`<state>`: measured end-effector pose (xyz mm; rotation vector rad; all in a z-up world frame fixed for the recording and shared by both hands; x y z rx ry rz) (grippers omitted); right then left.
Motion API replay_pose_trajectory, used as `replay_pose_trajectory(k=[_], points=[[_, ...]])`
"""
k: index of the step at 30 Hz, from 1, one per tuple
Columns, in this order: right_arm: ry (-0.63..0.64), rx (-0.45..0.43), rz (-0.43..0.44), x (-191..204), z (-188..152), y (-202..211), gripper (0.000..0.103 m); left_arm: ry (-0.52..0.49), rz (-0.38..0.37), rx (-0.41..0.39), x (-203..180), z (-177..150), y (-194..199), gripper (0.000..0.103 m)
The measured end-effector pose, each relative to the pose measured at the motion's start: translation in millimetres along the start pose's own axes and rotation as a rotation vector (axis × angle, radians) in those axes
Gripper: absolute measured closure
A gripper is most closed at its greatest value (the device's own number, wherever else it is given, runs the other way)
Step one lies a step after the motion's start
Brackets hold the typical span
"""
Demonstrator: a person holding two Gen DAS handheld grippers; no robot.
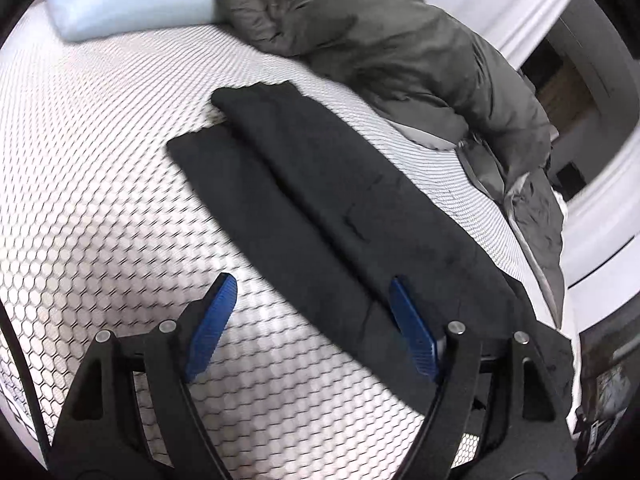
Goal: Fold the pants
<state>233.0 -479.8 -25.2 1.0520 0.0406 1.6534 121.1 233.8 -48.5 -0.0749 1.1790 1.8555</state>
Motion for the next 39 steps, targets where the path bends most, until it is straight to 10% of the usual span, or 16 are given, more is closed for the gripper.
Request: replay_pose_trajectory(k=[11,26,32,39], points=[[-0.121,0.022,0.022,-33.9,8.5,31.0,0.012,-0.008,-0.03,0.049,-1.0,-4.8,-25.1,0.029],[-0.225,0.073,0.104,-49.9,8.9,-9.3,0.041,-0.007,-0.084,0.077,-21.7,10.8,-60.8,0.083],[-0.186,0.065,0.053,-44.4,11.0,-29.3,0.083,-0.021,-0.084,0.045,-24.9,14.8,-59.3,0.1],[-0.12,0.044,0.008,-31.1,11.6,-17.6,0.096,-0.03,-0.088,0.039,-21.4,12.7,-51.0,0.102]])
Point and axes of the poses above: each gripper's, at about its wrist camera, not at the fingertips, and y roughly against the way its jaws point, x to its left, z to its top, the point moved 2 cm from there along -y, roughly the way its jaws point, and after that the axes turned 2 degrees about -x, right-handed, at the moved point
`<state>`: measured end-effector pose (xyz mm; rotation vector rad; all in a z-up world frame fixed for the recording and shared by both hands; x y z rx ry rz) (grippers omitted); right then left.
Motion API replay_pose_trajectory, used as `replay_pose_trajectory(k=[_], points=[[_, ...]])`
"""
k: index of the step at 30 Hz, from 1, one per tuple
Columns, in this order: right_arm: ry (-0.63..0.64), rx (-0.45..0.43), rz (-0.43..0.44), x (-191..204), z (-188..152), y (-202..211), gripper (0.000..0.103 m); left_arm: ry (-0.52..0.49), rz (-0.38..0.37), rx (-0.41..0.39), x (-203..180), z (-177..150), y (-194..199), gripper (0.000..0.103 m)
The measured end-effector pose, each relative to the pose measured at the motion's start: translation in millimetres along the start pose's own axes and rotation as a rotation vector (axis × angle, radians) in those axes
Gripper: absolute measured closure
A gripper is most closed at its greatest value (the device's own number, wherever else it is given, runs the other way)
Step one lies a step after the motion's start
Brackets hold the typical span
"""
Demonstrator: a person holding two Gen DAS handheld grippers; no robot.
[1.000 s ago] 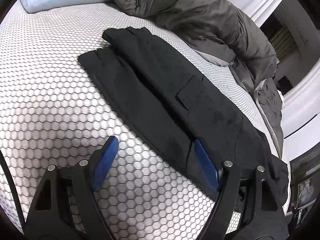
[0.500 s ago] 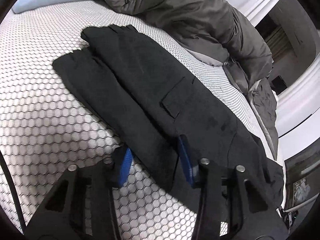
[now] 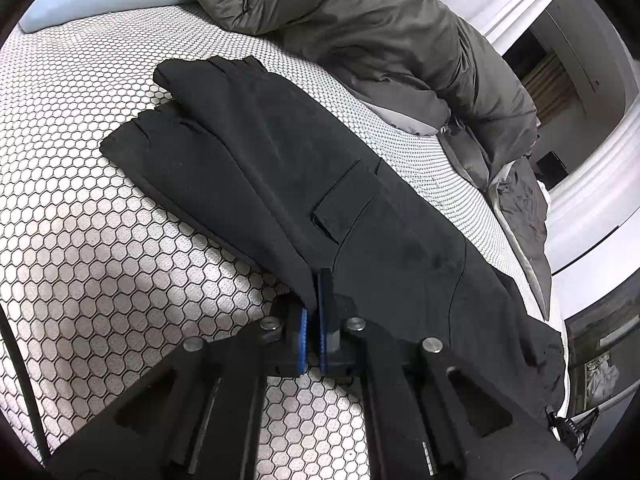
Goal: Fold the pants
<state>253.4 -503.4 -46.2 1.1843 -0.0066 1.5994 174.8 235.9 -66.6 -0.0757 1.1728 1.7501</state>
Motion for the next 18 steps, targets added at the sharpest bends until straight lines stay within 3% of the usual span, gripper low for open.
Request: replay_pose_trajectory(k=[7,18], points=[[0.046,-0.005,-0.034,5.1,-7.0,17.4,0.099,-0.052,0.008,-0.01,1.7,-10.2,24.6,0.102],[0.13,0.02,-0.112,-0.1,-44.7,81.8,0.099,-0.124,0.064,0.071,32.4,-62.3,86.2,0.101]])
Point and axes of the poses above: each gripper's, at about its wrist camera, not at the fingertips, and y roughly against the way its jaws point, x to its left, z to its top, the point moved 2 cm from there along -y, roughly the way its jaws point, and after that the axes turned 2 degrees about -x, right-handed, at the moved point
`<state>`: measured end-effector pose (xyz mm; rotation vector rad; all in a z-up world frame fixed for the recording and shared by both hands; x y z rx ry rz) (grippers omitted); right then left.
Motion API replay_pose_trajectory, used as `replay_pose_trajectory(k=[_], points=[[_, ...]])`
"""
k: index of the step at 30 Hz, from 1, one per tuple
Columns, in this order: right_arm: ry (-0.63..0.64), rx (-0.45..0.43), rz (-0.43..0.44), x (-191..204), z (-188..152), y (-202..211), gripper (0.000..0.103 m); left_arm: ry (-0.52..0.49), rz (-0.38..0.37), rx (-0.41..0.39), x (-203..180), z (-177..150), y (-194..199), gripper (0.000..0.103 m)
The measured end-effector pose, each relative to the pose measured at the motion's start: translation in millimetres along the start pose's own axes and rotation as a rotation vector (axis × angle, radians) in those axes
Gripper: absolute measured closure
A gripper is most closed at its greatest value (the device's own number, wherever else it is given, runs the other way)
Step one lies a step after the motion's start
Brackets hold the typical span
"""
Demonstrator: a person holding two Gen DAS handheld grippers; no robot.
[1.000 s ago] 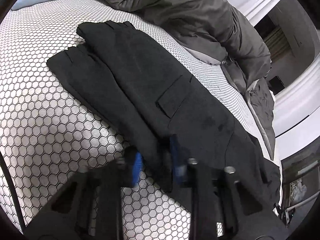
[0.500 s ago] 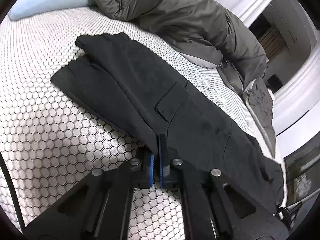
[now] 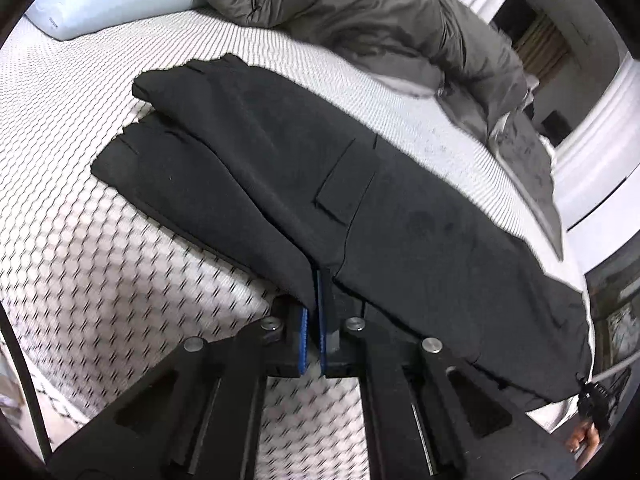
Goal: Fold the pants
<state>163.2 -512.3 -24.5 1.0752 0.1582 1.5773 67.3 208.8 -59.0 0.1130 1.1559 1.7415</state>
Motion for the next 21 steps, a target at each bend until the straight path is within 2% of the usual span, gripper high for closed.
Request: replay_pose_trajectory(k=[2,5,6,7,9,10,11,13,14,16,19,21], points=[[-0.009,0.012,-0.008,-1.2,-1.1,1.7,0.096,0.01,0.013,0.005,3.0,-1.1,8.4,0.096],[0.003,-0.03,-0.06,1.8,1.8,13.6,0.086,-0.022,0.064,-0.064,-3.1,1.6,34.4,0.071],[0.017,-0.054,-0.09,3.9,2.7,19.5,0.083,-0.052,0.075,-0.095,-9.9,1.8,44.4,0.052],[0.033,-0.077,-0.106,6.4,3.6,24.7,0.079,-0.07,0.083,-0.125,-16.1,1.5,51.9,0.04],[0.057,-0.115,-0.133,10.1,4.7,34.1,0.074,-0.14,0.118,-0.206,-35.8,-3.8,69.9,0.027],[0.067,-0.127,-0.139,11.9,4.9,37.6,0.066,-0.202,0.139,-0.246,-50.6,-9.0,77.4,0.021],[0.079,-0.139,-0.144,13.6,5.1,41.5,0.06,-0.265,0.168,-0.292,-65.1,-15.1,83.2,0.021],[0.113,-0.171,-0.156,18.5,5.2,50.8,0.042,-0.362,0.234,-0.344,-91.3,-25.1,84.4,0.014],[0.136,-0.188,-0.172,20.9,4.6,55.5,0.038,-0.401,0.258,-0.34,-106.0,-32.0,80.8,0.013],[0.165,-0.219,-0.208,23.2,3.8,63.9,0.019,-0.454,0.285,-0.335,-124.8,-46.1,76.0,0.012],[0.208,-0.257,-0.252,24.4,-1.3,75.6,0.016,-0.549,0.364,-0.334,-152.2,-70.1,64.2,0.008],[0.231,-0.265,-0.245,25.5,-6.0,81.0,0.016,-0.656,0.394,-0.34,-177.8,-86.4,52.2,0.008]])
Point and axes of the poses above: each gripper's, at about its wrist camera, not at the fingertips, and y roughly against the way its jaws point, x to its left, z to its top, the point moved 2 cm from there along -y, roughly the way its jaws point, and after that the axes turned 2 degrees about -x, right-handed, at the moved point
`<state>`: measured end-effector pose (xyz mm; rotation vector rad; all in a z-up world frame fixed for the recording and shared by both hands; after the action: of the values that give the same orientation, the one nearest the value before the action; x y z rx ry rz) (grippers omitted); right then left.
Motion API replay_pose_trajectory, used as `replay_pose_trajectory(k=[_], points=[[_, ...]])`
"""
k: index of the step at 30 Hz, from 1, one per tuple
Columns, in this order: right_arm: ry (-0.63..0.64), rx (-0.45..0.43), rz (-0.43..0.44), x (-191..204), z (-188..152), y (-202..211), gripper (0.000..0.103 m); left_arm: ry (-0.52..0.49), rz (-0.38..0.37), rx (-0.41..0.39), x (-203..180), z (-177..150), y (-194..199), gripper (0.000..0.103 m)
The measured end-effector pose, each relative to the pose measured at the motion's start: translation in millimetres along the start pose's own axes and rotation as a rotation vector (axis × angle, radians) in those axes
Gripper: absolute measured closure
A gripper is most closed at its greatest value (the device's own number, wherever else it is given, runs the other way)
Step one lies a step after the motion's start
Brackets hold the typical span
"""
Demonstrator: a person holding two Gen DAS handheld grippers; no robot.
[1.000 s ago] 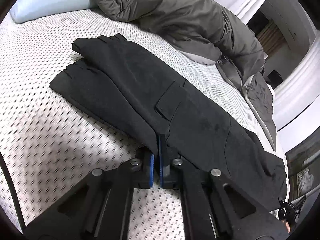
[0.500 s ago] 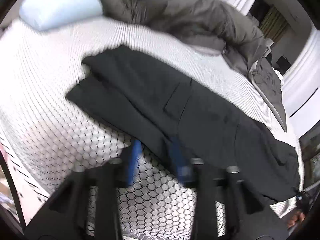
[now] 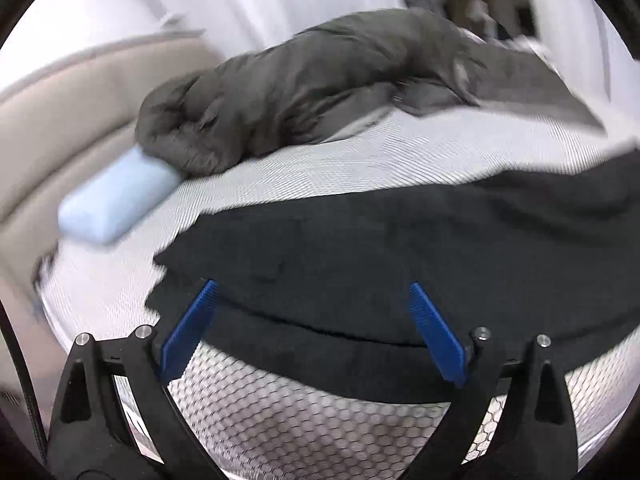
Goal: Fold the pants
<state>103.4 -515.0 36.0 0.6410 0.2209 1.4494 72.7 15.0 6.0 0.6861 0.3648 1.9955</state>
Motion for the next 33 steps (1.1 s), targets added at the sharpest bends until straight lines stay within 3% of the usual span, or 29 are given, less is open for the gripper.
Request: replay_pose_trajectory(k=[2,4,14,18,22,25,29,32,33], points=[[0.005,-0.004,0.017,2.0,-1.3,4.2,0.016,-0.1,0.073,-0.025,-23.7,1.2,1.0,0.008],[0.013,-0.015,0.036,4.7,-2.5,8.4,0.016,-0.145,0.098,-0.037,-42.1,1.6,0.8,0.008],[0.043,0.014,0.085,35.0,-6.4,-0.1,0.016,-0.198,0.182,-0.061,-43.0,2.2,-11.7,0.006],[0.054,0.016,0.097,48.3,-7.1,-1.9,0.016,-0.193,0.162,-0.043,-38.1,-3.3,-30.1,0.006],[0.058,0.024,0.114,60.0,-7.5,-6.2,0.016,-0.107,0.019,0.026,-24.7,-5.9,-49.8,0.006],[0.062,0.049,0.129,68.6,-9.2,-13.2,0.016,0.073,-0.146,0.087,3.5,-6.0,-61.1,0.007],[0.084,0.051,0.134,80.2,-10.9,-15.9,0.016,0.274,-0.287,0.105,42.9,-8.4,-69.2,0.01],[0.092,0.049,0.137,84.0,-10.8,-16.8,0.016,0.468,-0.376,0.142,83.2,-16.5,-86.6,0.021],[0.091,0.053,0.135,84.2,-10.7,-17.8,0.016,0.531,-0.408,0.152,94.7,-20.3,-91.9,0.029]])
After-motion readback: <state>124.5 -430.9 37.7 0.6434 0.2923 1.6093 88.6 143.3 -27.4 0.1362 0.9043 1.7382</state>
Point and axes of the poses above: each gripper's, at about its wrist camera, not at the fingertips, and y roughly against the way its jaws point, x to its left, z to its top, the point moved 2 cm from there along -y, roughly the way its jaws point, and after that the axes turned 2 degrees about -x, right-handed, at the moved point
